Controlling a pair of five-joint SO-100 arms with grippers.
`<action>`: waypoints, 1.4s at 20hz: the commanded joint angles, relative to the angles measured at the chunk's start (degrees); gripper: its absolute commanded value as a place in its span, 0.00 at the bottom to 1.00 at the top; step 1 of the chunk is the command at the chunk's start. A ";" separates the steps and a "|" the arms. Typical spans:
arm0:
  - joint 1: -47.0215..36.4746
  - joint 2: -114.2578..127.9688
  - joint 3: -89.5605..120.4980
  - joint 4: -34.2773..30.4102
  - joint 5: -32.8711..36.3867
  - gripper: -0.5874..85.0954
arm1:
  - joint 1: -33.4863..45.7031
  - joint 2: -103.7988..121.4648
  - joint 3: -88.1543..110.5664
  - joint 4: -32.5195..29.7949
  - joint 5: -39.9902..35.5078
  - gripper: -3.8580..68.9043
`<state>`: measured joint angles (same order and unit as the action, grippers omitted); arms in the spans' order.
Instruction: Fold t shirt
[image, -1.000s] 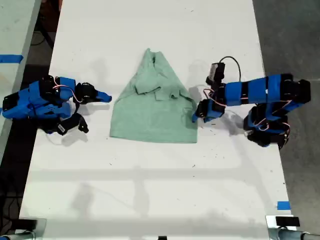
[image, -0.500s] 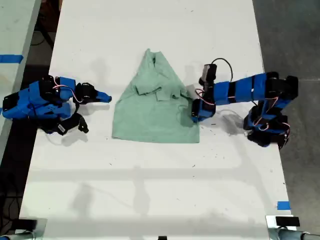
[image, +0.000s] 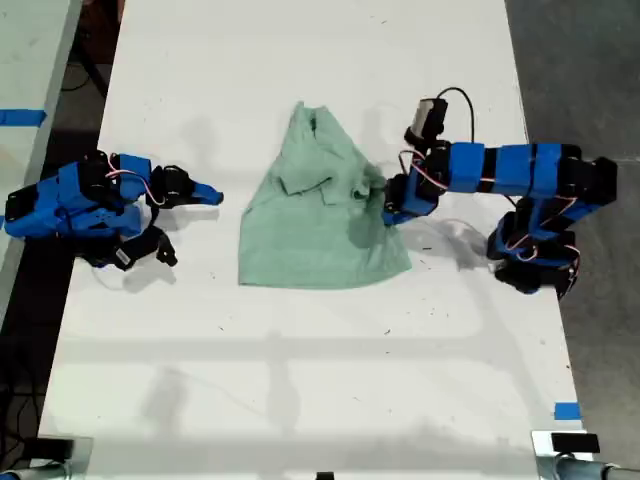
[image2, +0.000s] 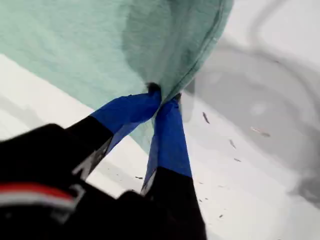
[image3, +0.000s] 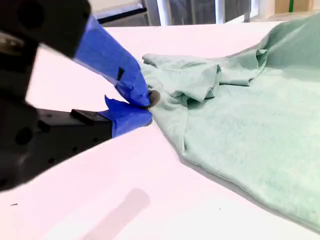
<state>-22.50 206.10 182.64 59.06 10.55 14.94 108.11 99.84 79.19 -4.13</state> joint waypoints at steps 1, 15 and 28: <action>0.00 0.53 0.26 0.26 -0.79 0.01 | -2.64 -6.59 -17.05 2.55 -3.25 0.05; 0.09 0.53 0.18 0.35 -0.79 0.01 | -5.10 -35.33 -44.30 0.09 -11.43 0.38; 0.00 0.53 0.18 0.35 -0.79 0.01 | -5.62 20.21 10.90 -1.49 -0.35 0.06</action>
<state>-22.50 206.10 182.64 59.06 10.55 10.46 114.87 96.77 83.41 -6.77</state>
